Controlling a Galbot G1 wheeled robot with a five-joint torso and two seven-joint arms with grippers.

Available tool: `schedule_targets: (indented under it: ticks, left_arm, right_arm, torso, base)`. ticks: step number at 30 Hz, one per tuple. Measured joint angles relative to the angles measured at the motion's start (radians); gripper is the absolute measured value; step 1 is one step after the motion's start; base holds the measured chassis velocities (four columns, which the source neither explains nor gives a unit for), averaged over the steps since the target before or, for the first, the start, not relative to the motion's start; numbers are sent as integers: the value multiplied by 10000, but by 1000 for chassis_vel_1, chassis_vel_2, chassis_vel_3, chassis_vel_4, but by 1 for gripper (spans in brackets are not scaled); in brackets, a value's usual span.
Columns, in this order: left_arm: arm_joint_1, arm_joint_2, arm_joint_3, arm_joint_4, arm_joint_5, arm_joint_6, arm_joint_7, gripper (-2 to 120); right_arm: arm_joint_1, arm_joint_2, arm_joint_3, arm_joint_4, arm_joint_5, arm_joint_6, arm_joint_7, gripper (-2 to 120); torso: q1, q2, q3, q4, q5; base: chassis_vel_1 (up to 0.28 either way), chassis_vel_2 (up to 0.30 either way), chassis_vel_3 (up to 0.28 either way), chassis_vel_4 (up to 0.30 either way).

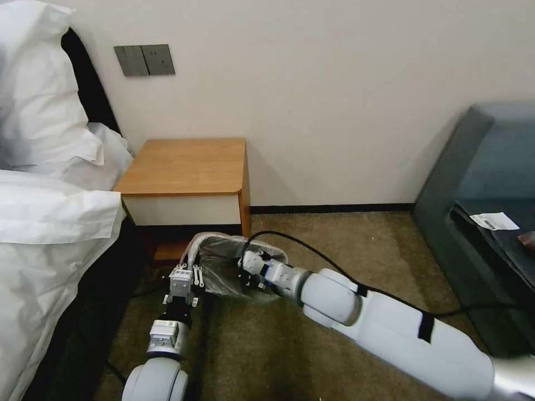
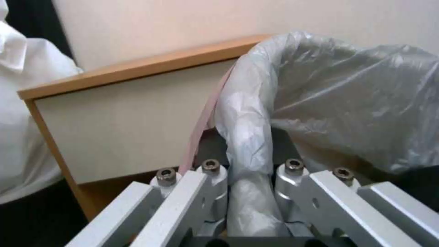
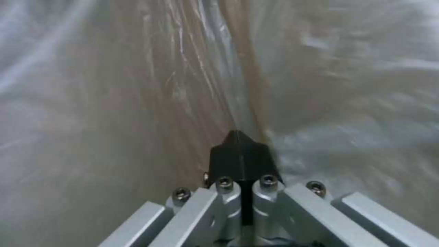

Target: Pick up the garbage bag from the table and place it over the trash can.

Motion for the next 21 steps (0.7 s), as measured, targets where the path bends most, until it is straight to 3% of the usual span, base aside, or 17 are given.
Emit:
schedule_targets:
  ticks: [7,21]
  left_arm:
    - [112,-154,129,-98,6,-1,-1,9]
    - [45,-393,472,-566,82,196,20,9]
  right_arm:
    - [1064,769,-795,-1673,-504,106,-383,0]
    - [1545,1288,-1256,-3052,-1012,402,-547,0]
  torso:
    - [0,0,0,1,0]
    - [0,0,0,-1,0]
  base:
    - [0,0,0,0]
    - [0,0,0,0]
